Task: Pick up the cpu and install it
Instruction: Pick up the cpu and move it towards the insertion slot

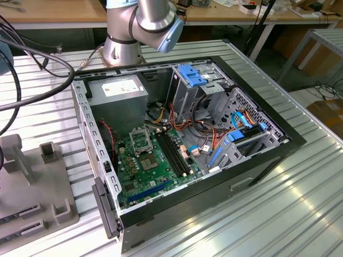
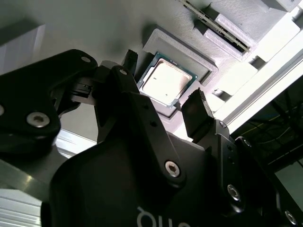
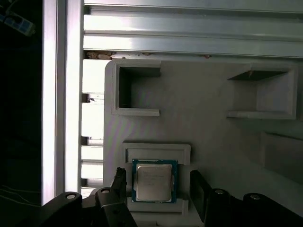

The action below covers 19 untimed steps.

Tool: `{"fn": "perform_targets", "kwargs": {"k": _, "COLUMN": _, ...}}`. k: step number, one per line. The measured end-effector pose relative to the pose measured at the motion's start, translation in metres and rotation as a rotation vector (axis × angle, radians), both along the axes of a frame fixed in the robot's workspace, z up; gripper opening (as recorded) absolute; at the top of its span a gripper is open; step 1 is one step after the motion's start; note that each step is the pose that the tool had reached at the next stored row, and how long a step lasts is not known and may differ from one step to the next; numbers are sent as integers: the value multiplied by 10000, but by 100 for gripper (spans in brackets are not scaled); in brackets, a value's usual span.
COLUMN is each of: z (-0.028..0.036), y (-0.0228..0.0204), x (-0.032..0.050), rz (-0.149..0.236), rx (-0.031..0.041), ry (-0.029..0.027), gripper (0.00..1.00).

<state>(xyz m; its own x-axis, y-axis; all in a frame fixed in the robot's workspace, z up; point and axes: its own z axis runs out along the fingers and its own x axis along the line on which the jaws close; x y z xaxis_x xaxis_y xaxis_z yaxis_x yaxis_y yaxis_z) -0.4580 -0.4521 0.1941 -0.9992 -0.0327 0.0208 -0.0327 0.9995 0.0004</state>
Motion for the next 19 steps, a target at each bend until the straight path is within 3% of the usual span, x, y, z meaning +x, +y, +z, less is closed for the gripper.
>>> {"fn": "perform_targets", "kwargs": {"k": 4, "z": -24, "y": 2, "x": 0, "rz": -3, "rx": -38, "ry": -1, "gripper": 65}}
{"fn": "perform_targets", "kwargs": {"k": 15, "z": -36, "y": 3, "x": -1, "rz": -3, "rx": -41, "ry": 1, "gripper": 65}}
{"fn": "perform_targets", "kwargs": {"k": 19, "z": -37, "y": 3, "x": -1, "rz": -3, "rx": -41, "ry": 1, "gripper": 57}}
